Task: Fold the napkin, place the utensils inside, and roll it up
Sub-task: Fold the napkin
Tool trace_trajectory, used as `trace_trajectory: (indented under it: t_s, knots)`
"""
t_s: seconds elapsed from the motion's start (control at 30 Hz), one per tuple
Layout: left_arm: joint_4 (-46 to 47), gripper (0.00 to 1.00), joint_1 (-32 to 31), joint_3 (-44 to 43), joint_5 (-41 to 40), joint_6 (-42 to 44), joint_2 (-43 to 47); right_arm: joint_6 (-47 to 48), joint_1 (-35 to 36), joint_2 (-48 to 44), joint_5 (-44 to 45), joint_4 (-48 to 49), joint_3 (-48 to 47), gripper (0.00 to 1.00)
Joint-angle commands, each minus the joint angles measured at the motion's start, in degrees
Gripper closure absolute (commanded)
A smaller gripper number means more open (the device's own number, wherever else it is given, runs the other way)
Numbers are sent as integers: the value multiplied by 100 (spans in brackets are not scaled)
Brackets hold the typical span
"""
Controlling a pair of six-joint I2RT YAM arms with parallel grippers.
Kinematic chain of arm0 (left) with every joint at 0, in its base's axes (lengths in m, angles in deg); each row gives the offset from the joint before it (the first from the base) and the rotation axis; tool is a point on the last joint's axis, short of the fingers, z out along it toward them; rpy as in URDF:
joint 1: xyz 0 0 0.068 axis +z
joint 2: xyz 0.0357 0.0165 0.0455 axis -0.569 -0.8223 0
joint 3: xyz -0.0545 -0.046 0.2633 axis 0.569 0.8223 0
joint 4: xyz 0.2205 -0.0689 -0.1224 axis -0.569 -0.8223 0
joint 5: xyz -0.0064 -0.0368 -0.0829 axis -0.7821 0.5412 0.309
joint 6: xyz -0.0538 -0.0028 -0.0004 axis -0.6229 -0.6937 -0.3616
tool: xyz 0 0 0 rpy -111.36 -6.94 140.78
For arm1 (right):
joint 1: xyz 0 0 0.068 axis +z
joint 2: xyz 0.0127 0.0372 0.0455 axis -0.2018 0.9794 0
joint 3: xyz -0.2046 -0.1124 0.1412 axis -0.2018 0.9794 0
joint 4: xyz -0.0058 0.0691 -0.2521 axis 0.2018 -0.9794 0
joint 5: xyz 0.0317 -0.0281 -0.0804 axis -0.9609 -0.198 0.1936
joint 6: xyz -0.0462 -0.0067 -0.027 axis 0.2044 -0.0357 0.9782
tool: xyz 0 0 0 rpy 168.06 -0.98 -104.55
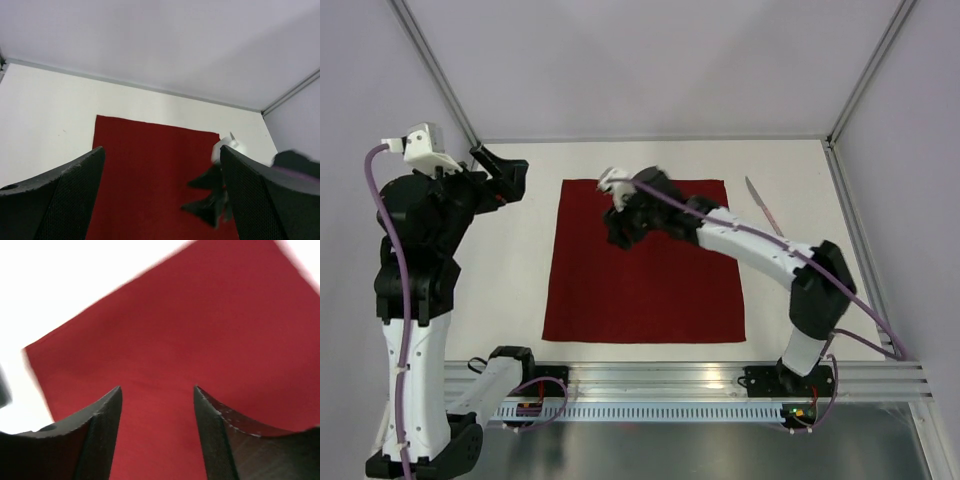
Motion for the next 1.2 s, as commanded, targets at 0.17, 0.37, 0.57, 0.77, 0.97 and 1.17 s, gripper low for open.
trace_trajectory:
  t_s: [0.17,0.37,0.57,0.77,0.97,1.17]
  knots:
    - [-1017,0,19,-958,-523,-364,181,277,2393,1805,514,170,-996,47]
    - [-1379,0,19,-1363,-866,-224,224,303,3211,2526,716,538,-1374,51]
    - [-1511,0,19,-1426,-910,-145,233,356,3537,2949,936,846,-1497,51]
    - [-1546,0,19,-1285,-989,-92,286,417,3555,3212,1103,1233,-1436,52]
    - [-1537,0,19,-1127,-1024,-92,356,549,3546,3441,1349,1515,-1331,53]
    - [-1537,0,19,-1021,-1042,-109,418,611,3555,3467,1376,1664,-1102,60]
